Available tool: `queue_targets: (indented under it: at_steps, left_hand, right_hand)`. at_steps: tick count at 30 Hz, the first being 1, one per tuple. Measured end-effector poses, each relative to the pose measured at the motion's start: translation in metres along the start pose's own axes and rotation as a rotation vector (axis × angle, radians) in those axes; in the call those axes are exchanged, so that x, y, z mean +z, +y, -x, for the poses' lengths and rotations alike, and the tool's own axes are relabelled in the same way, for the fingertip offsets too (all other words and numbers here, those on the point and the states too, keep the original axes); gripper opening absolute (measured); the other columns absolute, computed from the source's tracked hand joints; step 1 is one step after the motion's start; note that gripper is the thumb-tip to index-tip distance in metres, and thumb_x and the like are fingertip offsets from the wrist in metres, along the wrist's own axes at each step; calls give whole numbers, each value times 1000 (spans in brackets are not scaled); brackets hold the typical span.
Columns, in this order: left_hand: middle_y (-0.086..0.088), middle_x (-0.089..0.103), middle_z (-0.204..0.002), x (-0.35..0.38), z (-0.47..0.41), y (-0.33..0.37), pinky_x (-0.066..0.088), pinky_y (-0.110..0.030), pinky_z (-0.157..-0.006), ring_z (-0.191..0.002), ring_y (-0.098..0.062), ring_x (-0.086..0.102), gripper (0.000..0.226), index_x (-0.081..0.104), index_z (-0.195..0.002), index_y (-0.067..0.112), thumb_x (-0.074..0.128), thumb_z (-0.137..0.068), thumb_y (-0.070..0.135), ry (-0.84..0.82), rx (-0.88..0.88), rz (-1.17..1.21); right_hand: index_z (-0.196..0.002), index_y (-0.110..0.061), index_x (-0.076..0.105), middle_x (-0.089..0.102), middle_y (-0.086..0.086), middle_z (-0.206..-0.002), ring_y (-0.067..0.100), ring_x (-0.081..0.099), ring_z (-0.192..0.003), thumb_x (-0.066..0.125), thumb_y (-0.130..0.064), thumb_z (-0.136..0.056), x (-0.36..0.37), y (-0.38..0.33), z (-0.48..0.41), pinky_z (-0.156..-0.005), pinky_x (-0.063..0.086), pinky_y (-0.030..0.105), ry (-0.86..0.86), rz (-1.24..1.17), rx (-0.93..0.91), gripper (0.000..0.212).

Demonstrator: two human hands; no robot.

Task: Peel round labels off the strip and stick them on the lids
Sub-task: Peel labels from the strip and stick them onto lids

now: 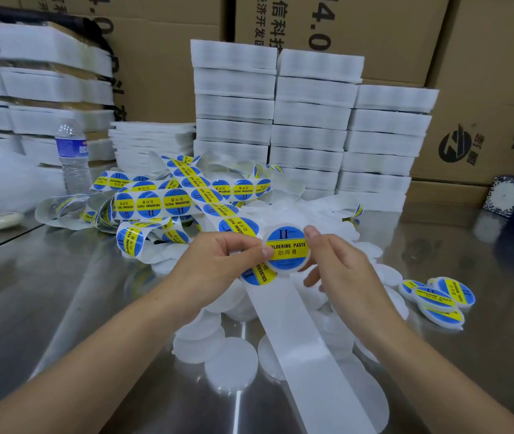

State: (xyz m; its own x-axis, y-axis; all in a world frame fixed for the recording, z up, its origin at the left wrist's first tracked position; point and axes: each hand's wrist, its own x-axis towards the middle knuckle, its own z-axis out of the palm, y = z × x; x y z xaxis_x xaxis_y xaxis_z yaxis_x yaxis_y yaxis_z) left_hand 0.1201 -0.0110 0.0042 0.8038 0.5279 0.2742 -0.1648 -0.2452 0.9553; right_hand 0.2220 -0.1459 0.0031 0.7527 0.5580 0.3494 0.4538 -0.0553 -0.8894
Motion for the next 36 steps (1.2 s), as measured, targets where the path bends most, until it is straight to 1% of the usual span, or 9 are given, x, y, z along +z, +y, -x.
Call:
queue_targets:
  at_steps: [4, 7, 12, 15, 17, 21, 26, 31, 36]
  left_hand:
    - [0, 76, -81, 1, 1, 0, 54, -18, -75, -76, -8, 70, 23, 79, -73, 24, 71, -59, 40, -25, 0, 48]
    - [2, 76, -80, 0, 2, 0, 53, -13, -69, -75, -5, 70, 24, 79, -74, 23, 69, -61, 40, -54, 23, 37]
    - [5, 76, -76, -1, 5, 0, 50, -10, -66, -71, -1, 68, 22, 78, -74, 31, 67, -62, 45, -172, 50, -87]
    - [-2, 75, -76, -3, 6, -3, 51, -18, -74, -71, -3, 65, 4, 78, -74, 33, 74, -74, 32, -245, 63, -178]
    - [-17, 70, -75, -3, 5, -5, 46, -32, -76, -72, -13, 56, 2, 78, -73, 34, 79, -73, 33, -270, 48, -232]
    - [-13, 55, -71, -2, 6, -6, 39, -36, -71, -71, -19, 46, 31, 78, -77, 30, 74, -55, 52, -327, 17, -271]
    - [-22, 60, -70, 3, 9, -8, 44, -36, -67, -64, -13, 48, 16, 77, -73, 37, 69, -65, 49, -354, 38, -361]
    - [-10, 50, -69, 6, 8, -12, 30, -32, -65, -67, -19, 38, 54, 75, -78, 15, 62, -58, 63, -342, 30, -342]
    - [-10, 41, -61, 5, 9, -11, 28, -32, -61, -61, -19, 33, 37, 75, -69, 24, 65, -62, 59, -337, 39, -357]
  right_hand:
    - [-79, -17, 51, 54, 2, -60, 8, 46, -51, 37, -78, -62, 5, 1, 8, -49, 36, 21, -81, 66, -75, 64]
    - [-81, -22, 48, 47, -15, -48, 1, 40, -44, 42, -77, -61, 7, 0, 11, -43, 30, 14, -108, 64, -117, 59]
    - [-80, -22, 50, 53, -21, -52, 0, 46, -47, 48, -74, -61, 6, 2, 9, -46, 34, 12, -64, 86, -139, 55]
    - [-75, -18, 49, 53, -20, -53, 0, 44, -46, 56, -72, -61, 5, 4, 8, -47, 35, 13, -43, 138, -143, 56]
    - [-72, -15, 48, 53, -17, -53, 2, 42, -47, 62, -68, -63, 4, 5, 6, -47, 35, 15, -33, 201, -145, 56]
    - [-68, -11, 49, 51, -5, -53, 6, 40, -47, 60, -69, -58, 3, 7, 4, -48, 35, 19, -11, 307, -143, 60]
    - [-56, -19, 37, 46, -12, -47, 6, 40, -46, 57, -75, -54, 2, 7, 3, -44, 31, 19, 46, 368, -126, 59]
    - [-57, -17, 43, 47, -8, -47, 9, 41, -47, 53, -80, -52, 1, 10, 1, -49, 35, 28, 52, 392, -111, 63]
    - [-58, -14, 49, 47, -3, -49, 12, 41, -49, 48, -79, -58, 0, 10, 0, -52, 37, 33, 45, 389, -119, 65]
